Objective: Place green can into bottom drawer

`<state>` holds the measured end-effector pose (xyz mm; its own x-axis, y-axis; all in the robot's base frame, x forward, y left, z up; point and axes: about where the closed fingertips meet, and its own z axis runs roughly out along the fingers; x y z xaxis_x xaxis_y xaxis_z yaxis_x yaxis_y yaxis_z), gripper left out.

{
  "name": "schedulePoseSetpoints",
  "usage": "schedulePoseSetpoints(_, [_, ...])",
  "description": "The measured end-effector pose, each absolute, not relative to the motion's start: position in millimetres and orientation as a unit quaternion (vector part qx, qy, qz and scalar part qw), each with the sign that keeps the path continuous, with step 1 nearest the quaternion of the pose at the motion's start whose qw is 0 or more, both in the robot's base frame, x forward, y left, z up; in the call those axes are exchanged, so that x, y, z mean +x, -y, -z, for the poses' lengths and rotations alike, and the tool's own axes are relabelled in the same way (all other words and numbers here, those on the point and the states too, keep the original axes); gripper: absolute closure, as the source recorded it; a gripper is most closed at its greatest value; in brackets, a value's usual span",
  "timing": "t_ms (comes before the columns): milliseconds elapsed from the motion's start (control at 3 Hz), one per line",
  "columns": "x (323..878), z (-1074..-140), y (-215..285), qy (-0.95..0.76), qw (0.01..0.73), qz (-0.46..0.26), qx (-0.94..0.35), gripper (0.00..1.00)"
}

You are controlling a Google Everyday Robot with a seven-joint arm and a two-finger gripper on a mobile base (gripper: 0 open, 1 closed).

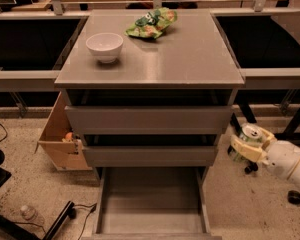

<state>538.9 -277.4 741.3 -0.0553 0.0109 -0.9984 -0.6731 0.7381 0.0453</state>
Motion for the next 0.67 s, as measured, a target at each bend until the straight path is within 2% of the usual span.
schedulePoseSetpoints(667, [511.8,-614.2,241.8,-0.673,0.616,-0.306,-0.274,1.0])
